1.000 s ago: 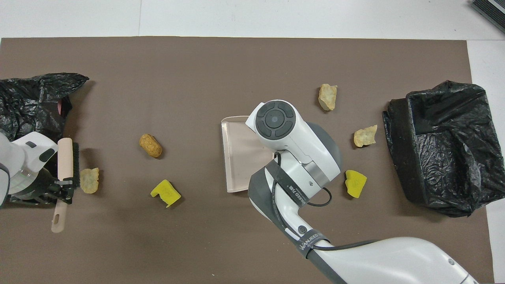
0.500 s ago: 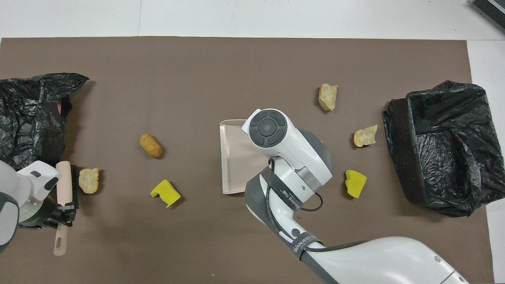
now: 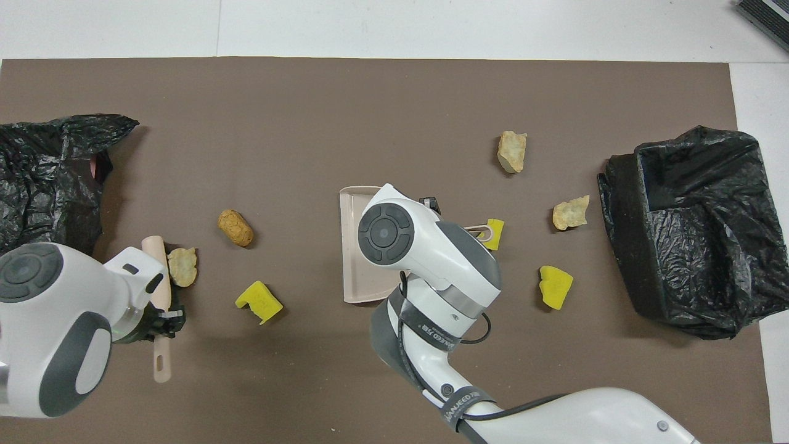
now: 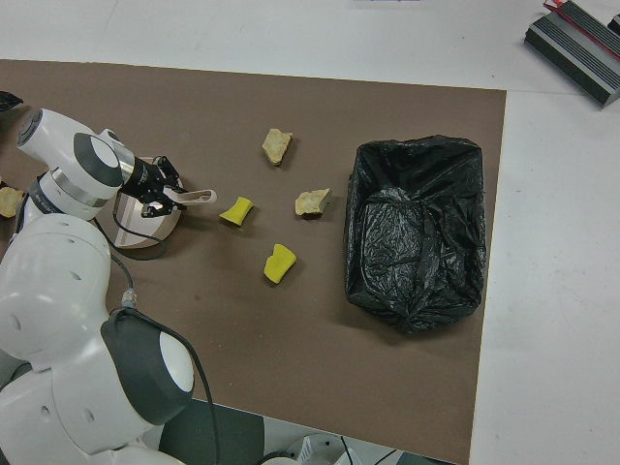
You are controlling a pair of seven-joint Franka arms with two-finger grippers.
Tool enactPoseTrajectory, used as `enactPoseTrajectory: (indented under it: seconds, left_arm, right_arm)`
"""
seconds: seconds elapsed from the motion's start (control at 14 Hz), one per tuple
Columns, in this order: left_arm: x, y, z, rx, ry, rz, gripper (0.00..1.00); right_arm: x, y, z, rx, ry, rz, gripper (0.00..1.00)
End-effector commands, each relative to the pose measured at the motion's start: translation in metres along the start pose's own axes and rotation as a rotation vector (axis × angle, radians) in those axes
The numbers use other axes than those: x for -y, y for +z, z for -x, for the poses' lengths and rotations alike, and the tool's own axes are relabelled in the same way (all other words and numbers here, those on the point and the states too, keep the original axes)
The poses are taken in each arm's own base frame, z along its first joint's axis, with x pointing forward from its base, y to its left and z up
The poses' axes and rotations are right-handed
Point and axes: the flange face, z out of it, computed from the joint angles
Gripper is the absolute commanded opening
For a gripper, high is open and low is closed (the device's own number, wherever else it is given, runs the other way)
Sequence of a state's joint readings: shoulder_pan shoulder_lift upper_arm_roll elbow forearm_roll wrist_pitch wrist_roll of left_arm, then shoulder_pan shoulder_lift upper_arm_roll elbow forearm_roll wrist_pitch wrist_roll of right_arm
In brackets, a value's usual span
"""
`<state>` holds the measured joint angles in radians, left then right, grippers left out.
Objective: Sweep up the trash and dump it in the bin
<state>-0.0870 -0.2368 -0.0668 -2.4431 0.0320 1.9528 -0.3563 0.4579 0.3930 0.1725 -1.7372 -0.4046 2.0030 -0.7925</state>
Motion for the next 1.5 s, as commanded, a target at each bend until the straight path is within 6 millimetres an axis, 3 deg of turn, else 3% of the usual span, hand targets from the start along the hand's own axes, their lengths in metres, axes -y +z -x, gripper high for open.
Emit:
enactPoseTrajectory:
  seconds: [0.0,0.21,0.5,0.64,0.93,1.07,1.14,1.29,1.43]
  left_arm:
    - [-0.027,0.01,-0.008,-0.028,0.012,0.038,0.0]
    - [-0.069,0.008,-0.007,-0.062,0.091,0.052,0.0]
    - [-0.125,0.004,0.016,-0.092,0.31,0.045,0.0]
    - [-0.142,0.01,0.021,-0.096,0.413,0.054,0.0]
    - [-0.197,0.002,0.058,-0.114,0.497,0.139,0.0]
    - [-0.22,-0.009,0.071,-0.113,0.487,0.216,0.0]
    - [-0.228,-0.014,0.067,-0.09,0.44,0.277,0.0]
    - [-0.24,-0.032,0.057,-0.037,0.249,0.373,0.0]
    - [-0.241,-0.05,0.057,-0.016,0.075,0.392,0.0]
  right_arm:
    - [0.006,-0.001,0.001,0.005,0.01,0.032,0.0]
    - [0.007,0.0,0.0,0.005,0.009,0.028,0.0]
    - [0.006,0.0,0.0,0.003,0.01,0.03,0.0]
    - [0.006,0.002,0.001,0.003,0.011,0.028,0.0]
    - [0.005,0.002,0.001,0.002,0.013,0.027,0.0]
    - [0.005,0.003,0.002,0.002,0.015,0.026,0.0]
    - [0.003,0.002,0.003,0.003,0.018,0.027,0.0]
    - [0.003,0.001,0.003,0.001,0.017,0.028,0.0]
    - [0.003,0.002,0.003,0.002,0.019,0.028,0.0]
